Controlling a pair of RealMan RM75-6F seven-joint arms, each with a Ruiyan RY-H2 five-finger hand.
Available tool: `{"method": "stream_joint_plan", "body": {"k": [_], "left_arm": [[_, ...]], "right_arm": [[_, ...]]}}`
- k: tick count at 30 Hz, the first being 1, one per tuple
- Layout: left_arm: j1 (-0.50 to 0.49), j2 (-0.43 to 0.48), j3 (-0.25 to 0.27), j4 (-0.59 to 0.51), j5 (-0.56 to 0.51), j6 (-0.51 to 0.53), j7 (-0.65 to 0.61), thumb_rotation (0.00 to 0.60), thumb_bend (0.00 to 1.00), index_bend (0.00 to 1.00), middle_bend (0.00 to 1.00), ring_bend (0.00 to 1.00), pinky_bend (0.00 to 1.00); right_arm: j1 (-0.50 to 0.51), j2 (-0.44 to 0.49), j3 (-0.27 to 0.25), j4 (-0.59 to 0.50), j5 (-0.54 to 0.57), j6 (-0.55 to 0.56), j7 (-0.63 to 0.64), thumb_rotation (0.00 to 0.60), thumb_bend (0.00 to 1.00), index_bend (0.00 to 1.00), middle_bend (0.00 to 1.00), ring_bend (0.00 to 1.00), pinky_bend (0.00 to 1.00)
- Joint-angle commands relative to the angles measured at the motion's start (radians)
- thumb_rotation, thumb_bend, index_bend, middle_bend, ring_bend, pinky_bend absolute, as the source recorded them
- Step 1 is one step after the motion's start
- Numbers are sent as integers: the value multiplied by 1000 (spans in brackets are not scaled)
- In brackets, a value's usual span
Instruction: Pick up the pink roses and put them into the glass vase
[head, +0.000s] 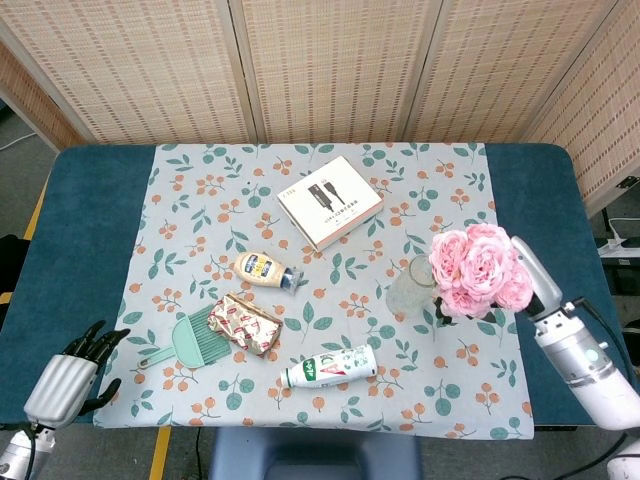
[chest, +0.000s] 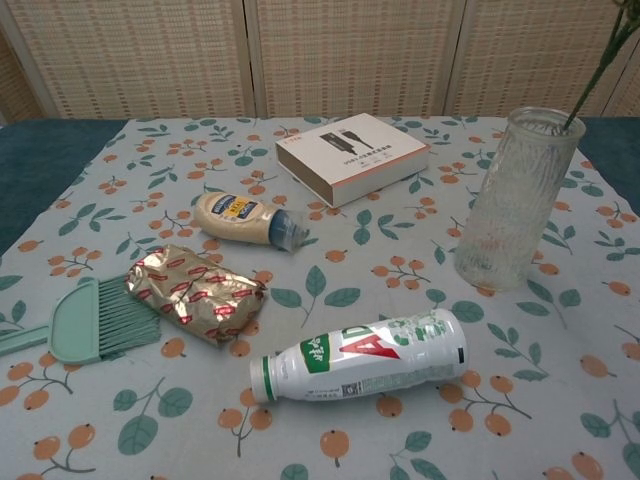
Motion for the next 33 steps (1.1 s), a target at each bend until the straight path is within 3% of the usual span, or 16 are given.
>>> {"method": "stream_joint_plan", "body": {"k": [1, 12, 15, 20, 23, 28, 33], "left_arm": [[0, -1, -1, 0, 0, 2, 2, 600, 352, 114, 194, 68, 280], [1, -1, -3, 1, -4, 1, 0, 600, 352, 114, 194, 68, 280], [0, -2, -3, 1, -6, -3, 2, 600, 352, 115, 194, 68, 280], [-1, -3, -3, 2, -5, -3, 2, 600, 351, 114, 194, 68, 280], [-1, -4, -2, 3, -6, -6, 3, 600, 352, 114, 194, 68, 280], [-3, -4, -2, 3, -7, -9, 2, 600, 352, 115, 194, 69, 280], [-2, -4, -3, 5, -6, -5, -1, 600, 352, 115, 194, 68, 280]], "right_arm": [[33, -47, 6, 48, 23, -43, 11, 600, 610, 887, 898, 887, 1000], [50, -116, -17, 174, 25, -94, 64, 600, 610, 870, 898, 878, 1000], [55, -143, -21, 215, 40, -107, 42, 600, 560, 739, 898, 851, 1000], [86, -148, -39, 267, 34, -192, 70, 600, 229, 309, 898, 825, 1000], [97, -155, -50, 296, 20, -221, 96, 600, 121, 151, 898, 822, 1000], [103, -174, -64, 328, -1, -229, 110, 600, 51, 6, 898, 820, 1000], [78, -176, -81, 338, -40, -167, 64, 600, 32, 0, 874, 798, 1000]]}}
